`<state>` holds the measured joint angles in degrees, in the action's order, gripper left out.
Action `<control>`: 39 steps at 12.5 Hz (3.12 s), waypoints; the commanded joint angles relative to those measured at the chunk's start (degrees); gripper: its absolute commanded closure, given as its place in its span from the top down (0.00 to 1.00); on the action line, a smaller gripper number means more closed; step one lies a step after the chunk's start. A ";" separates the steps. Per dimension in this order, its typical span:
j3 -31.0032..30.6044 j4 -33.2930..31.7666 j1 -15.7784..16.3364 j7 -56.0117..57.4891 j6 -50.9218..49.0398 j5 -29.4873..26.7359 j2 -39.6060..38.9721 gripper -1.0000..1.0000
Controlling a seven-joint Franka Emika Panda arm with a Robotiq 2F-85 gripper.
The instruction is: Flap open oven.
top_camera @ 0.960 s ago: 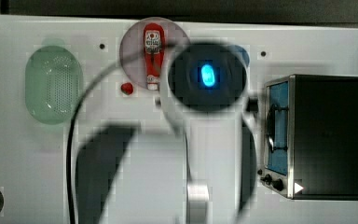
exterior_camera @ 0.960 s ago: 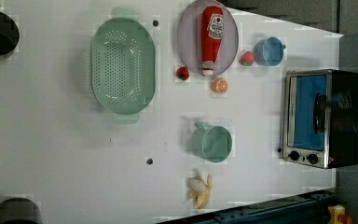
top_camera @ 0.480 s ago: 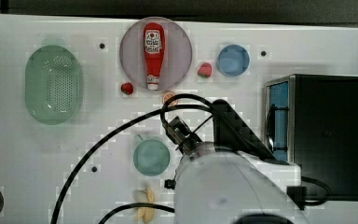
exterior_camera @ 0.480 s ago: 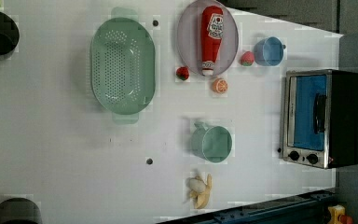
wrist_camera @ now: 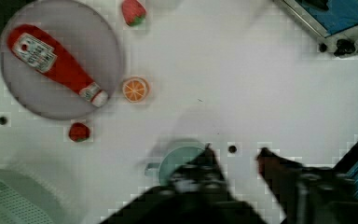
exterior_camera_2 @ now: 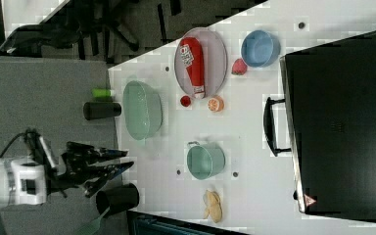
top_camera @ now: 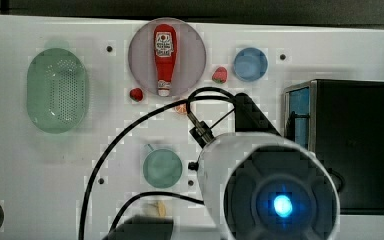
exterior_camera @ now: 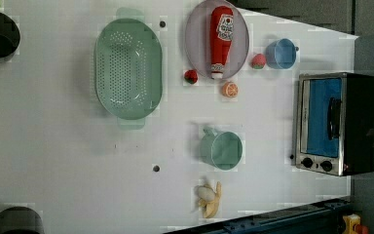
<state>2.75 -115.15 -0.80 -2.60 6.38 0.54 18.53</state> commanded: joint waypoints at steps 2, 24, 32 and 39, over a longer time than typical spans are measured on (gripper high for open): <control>1.83 -1.18 -0.71 8.51 0.89 0.07 0.93 0.17; 23.51 -9.69 -1.89 71.01 36.16 4.48 -21.66 0.17; 22.96 -10.23 -1.79 70.90 41.27 4.42 -29.29 0.17; 20.84 -11.45 2.16 57.06 40.99 18.13 -29.58 0.17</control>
<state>24.35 -126.01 -1.09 60.26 47.11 19.19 -11.21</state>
